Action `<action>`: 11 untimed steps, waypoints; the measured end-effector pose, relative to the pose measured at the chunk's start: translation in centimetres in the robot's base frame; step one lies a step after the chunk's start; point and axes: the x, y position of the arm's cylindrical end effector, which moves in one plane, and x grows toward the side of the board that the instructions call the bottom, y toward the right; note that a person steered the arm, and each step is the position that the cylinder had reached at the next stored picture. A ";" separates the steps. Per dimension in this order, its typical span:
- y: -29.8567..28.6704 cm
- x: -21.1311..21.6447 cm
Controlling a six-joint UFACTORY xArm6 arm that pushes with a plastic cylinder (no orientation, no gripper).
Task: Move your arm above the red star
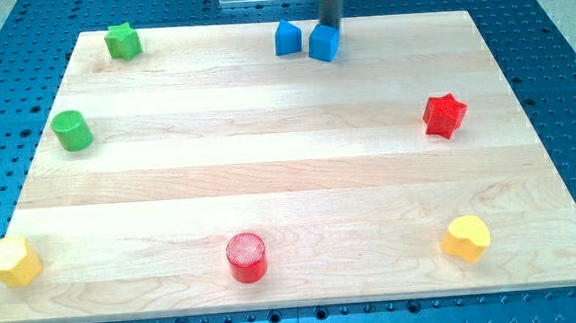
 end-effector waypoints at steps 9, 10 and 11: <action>15.7 9.5; 17.5 10.2; 20.0 11.3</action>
